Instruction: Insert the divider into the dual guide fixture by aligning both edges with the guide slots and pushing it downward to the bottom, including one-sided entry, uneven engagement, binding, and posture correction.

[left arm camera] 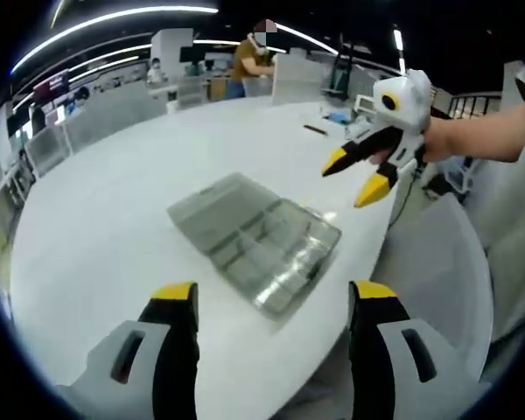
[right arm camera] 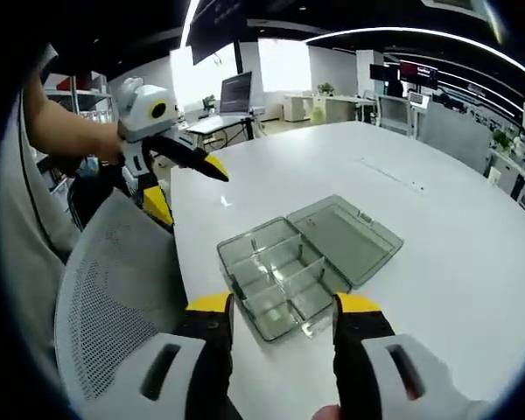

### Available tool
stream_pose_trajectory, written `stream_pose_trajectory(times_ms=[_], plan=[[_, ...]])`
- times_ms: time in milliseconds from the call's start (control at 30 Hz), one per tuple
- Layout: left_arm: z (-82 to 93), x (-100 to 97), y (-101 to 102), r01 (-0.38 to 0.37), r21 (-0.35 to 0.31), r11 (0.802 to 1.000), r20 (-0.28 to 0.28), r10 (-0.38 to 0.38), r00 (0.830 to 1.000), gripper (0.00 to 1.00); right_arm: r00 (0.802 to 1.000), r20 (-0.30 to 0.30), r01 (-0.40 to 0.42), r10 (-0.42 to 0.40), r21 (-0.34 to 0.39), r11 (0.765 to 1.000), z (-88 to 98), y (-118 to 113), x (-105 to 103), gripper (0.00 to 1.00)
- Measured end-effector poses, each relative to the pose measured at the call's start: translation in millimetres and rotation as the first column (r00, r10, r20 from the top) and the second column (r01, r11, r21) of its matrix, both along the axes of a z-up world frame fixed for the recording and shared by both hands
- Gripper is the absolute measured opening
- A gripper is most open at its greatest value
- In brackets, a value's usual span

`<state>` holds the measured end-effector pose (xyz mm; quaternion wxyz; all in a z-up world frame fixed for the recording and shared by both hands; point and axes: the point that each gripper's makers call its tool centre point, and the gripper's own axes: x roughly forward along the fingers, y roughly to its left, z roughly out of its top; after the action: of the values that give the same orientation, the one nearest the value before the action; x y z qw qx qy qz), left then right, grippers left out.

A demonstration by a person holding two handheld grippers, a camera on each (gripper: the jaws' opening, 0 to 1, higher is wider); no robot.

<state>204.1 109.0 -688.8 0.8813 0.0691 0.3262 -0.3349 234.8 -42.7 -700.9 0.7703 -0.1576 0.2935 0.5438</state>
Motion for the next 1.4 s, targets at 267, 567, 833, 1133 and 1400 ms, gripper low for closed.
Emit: stream_pose_trajectory(times_ms=[267,567,833,1133,1400], plan=[[0.4,5.3,5.8,0.002,0.004,1.0,0.004,-0.002,1.0,0.67,0.999,-0.015,0.044,-0.044,0.04,0.998,8.0,-9.2,-10.6,0.48],[-2.8,7.4,14.8,0.008,0.015,1.0,0.0,-0.008,1.0,0.67,0.997,-0.009,0.074,-0.073,0.06,0.995,13.4,-14.4,-21.8,0.53],[-3.7,12.2,19.9,0.02,0.022,1.0,0.002,-0.02,1.0,0.67,0.996,-0.002,0.091,-0.091,0.068,0.994,18.6,-17.3,-27.7,0.56],[-6.4,17.1,18.9,0.046,0.028,0.999,0.002,-0.046,0.999,0.67,0.995,0.012,0.097,-0.098,0.072,0.993,26.0,-18.0,-35.9,0.59],[-9.5,24.1,25.1,0.066,0.049,0.997,0.003,-0.066,0.998,0.67,0.995,0.021,0.097,-0.099,0.076,0.992,30.9,-17.3,-41.7,0.6]])
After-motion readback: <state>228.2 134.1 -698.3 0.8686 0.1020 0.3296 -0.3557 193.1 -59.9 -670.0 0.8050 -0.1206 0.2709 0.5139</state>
